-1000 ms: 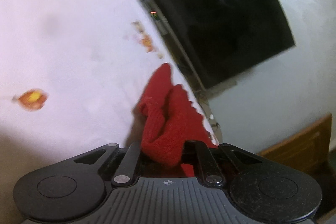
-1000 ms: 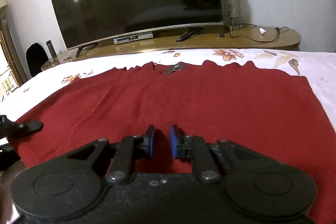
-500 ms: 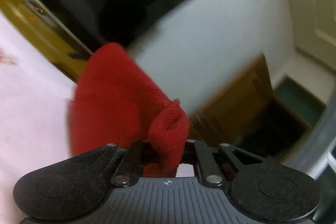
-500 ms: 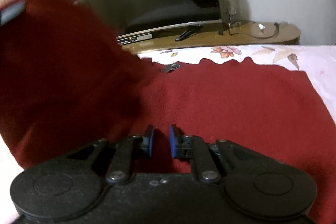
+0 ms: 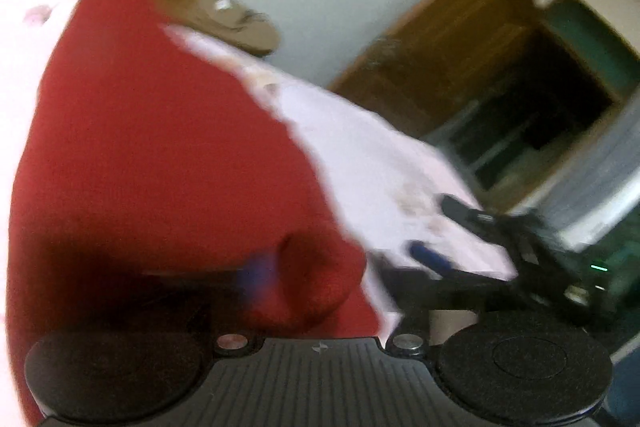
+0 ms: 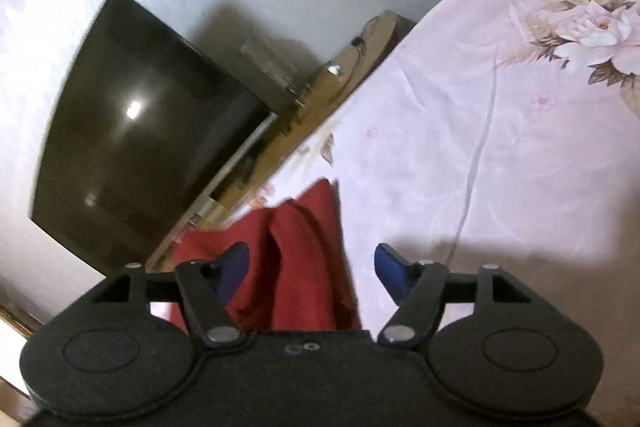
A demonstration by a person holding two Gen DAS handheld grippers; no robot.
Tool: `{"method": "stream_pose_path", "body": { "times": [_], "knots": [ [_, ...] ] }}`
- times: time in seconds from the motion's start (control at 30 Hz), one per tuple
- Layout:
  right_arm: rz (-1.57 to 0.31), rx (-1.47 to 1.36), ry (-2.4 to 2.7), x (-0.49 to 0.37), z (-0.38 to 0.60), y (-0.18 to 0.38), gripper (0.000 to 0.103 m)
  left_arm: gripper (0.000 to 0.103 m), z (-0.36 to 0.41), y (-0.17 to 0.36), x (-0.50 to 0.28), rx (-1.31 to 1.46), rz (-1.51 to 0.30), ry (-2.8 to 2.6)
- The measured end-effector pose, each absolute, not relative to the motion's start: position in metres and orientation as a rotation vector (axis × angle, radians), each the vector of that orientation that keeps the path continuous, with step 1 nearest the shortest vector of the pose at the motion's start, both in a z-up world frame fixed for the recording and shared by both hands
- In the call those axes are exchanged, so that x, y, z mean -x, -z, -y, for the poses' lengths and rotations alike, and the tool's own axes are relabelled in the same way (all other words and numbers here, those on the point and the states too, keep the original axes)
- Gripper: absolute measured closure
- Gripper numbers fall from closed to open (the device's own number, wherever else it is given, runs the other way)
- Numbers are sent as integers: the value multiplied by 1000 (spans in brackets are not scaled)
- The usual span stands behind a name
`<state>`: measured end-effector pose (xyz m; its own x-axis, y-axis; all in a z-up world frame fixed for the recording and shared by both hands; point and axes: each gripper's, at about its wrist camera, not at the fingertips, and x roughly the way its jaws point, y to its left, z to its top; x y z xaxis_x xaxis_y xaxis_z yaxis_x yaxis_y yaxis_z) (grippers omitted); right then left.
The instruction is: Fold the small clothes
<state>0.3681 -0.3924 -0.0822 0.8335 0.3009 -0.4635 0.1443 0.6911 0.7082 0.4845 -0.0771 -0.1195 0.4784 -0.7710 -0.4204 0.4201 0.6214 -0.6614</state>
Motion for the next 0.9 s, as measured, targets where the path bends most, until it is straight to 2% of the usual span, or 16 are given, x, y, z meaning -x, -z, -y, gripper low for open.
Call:
{"method": "stream_pose_path", "body": {
  "times": [0.07, 0.17, 0.33, 0.63, 0.9],
  "knots": [
    [-586, -855, -136, -366, 396, 80, 31, 7, 62, 97, -472, 482, -686, 820],
    [-620, -901, -233, -375, 388, 85, 31, 7, 29, 87, -477, 499, -656, 748],
    [-744, -901, -340, -410, 365, 102, 32, 7, -13, 101, -504, 521, -707, 466],
    [-900, -877, -389, -444, 345, 116, 32, 7, -16, 135, -520, 465, -843, 308],
    [-931, -871, -484, -464, 328, 116, 35, 7, -19, 137, -524, 449, -838, 317]
  ]
}}
